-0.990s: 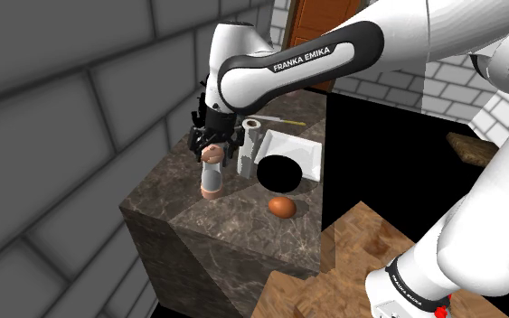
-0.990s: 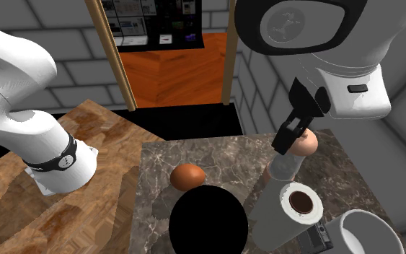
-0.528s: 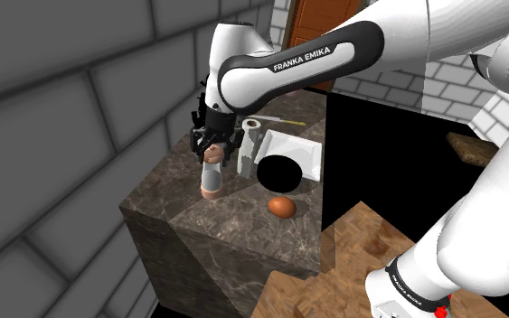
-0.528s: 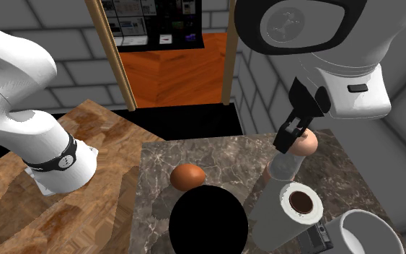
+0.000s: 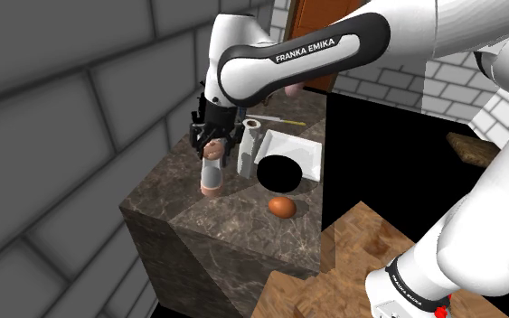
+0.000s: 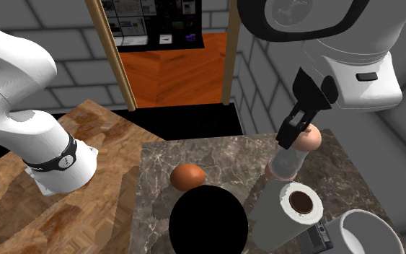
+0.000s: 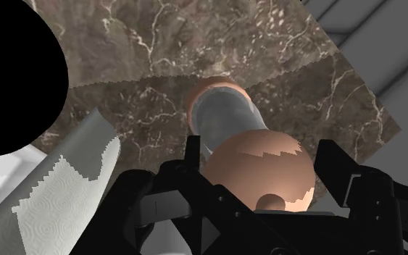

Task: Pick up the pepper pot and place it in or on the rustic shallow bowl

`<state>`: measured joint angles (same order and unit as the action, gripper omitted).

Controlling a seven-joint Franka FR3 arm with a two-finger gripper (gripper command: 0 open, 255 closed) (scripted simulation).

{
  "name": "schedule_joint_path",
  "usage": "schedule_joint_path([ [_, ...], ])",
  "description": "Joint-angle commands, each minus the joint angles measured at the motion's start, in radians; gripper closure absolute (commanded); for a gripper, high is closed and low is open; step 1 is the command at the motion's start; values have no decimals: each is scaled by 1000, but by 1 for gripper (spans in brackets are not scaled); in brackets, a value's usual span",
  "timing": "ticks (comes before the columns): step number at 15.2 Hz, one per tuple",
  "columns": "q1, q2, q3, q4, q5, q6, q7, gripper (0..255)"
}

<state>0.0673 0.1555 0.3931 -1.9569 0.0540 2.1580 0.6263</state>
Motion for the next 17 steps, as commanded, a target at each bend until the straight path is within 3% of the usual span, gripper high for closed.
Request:
schedule_joint_path([
  [1, -2, -13, 0, 12, 5, -25, -3, 255],
  [17, -8, -67, 1, 167, 21, -229, 1, 255],
])
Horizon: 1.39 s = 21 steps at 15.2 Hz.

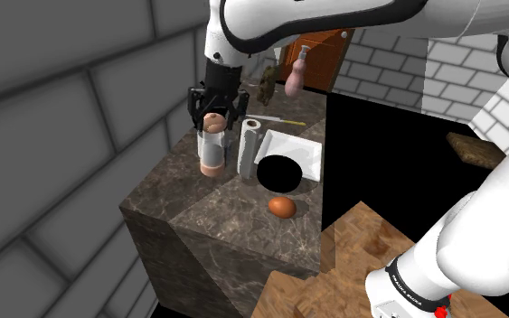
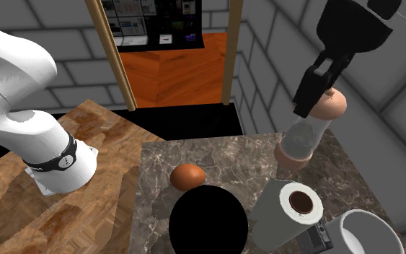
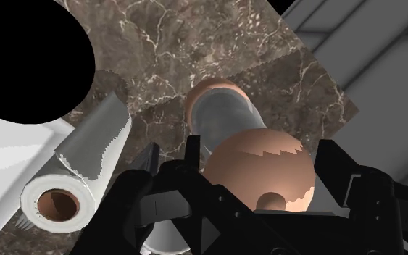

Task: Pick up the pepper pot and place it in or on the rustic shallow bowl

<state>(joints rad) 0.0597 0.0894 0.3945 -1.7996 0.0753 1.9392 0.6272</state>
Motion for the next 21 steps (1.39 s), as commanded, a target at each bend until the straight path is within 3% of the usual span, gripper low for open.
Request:
schedule_joint_path([
  [1, -1, -2, 0, 21, 0, -23, 1, 255],
  [8, -1, -7, 0, 105, 0, -111, 8, 255],
  [15, -77, -213, -77, -55, 79, -164, -156, 255],
  [21, -124, -352, -165, -139, 102, -234, -291, 255],
])
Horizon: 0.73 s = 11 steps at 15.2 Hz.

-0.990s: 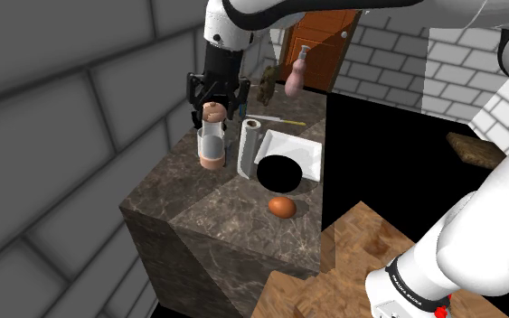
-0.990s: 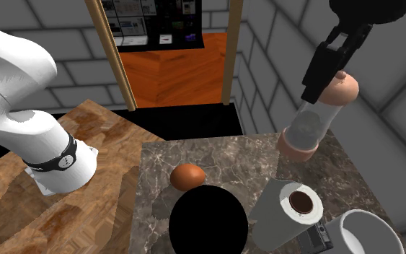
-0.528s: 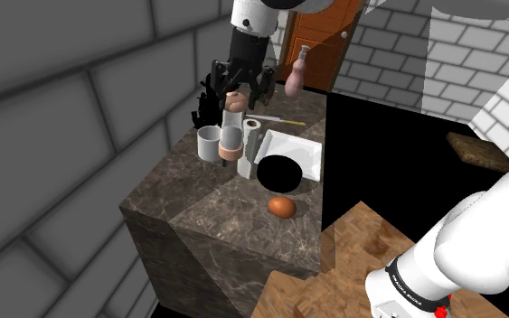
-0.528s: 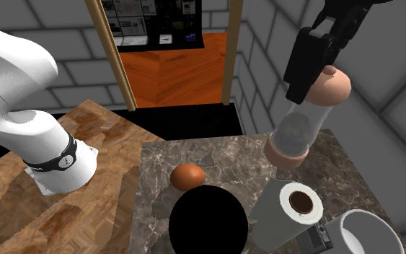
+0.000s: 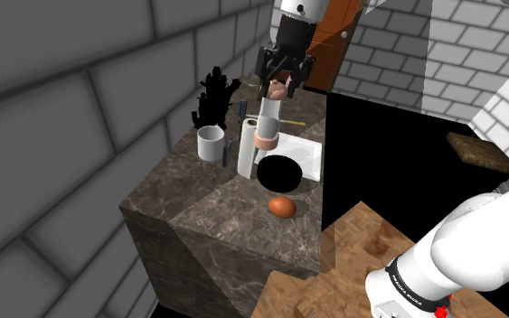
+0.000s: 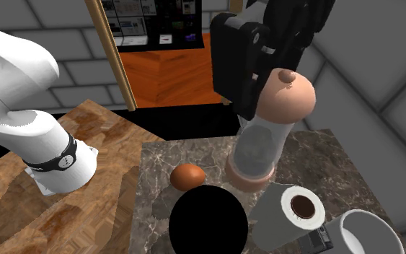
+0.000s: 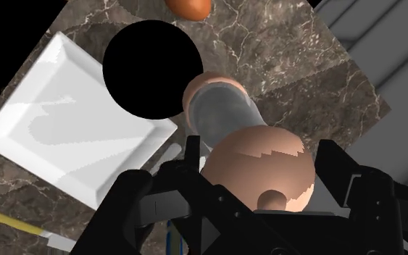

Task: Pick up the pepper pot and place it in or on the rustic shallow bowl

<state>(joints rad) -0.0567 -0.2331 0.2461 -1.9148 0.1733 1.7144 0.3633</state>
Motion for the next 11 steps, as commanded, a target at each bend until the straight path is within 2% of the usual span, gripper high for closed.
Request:
schedule_joint_path([
  [1, -15, -49, -32, -33, 5, -22, -48, 255],
  [6, -48, -124, -103, -62, -4, -83, -143, 255],
  [11, -47, -134, -101, -139, -1, -17, -151, 255],
])
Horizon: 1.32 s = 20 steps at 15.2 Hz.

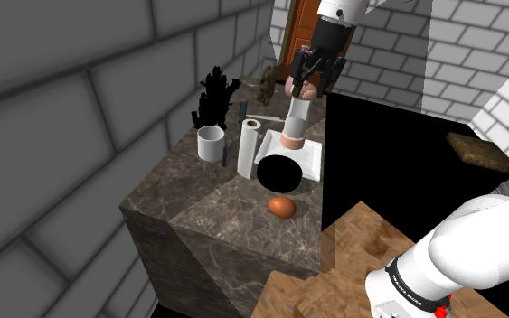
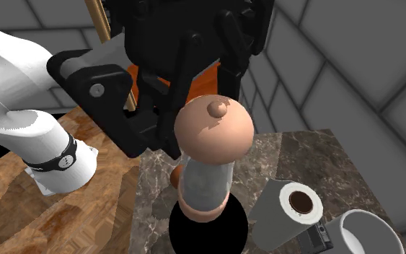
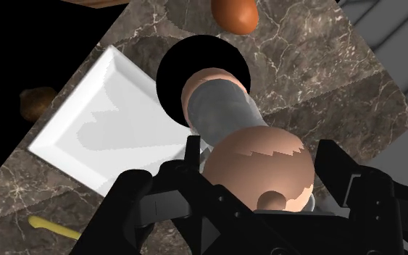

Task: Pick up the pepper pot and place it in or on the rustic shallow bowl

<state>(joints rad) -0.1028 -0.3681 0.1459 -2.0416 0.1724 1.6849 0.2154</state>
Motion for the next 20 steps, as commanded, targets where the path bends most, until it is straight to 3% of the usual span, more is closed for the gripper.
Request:
schedule_joint_path([
  [1, 0, 0, 0, -26, 1, 26, -5, 255],
  [20, 6, 16, 14, -267, 16, 282, -34, 255],
])
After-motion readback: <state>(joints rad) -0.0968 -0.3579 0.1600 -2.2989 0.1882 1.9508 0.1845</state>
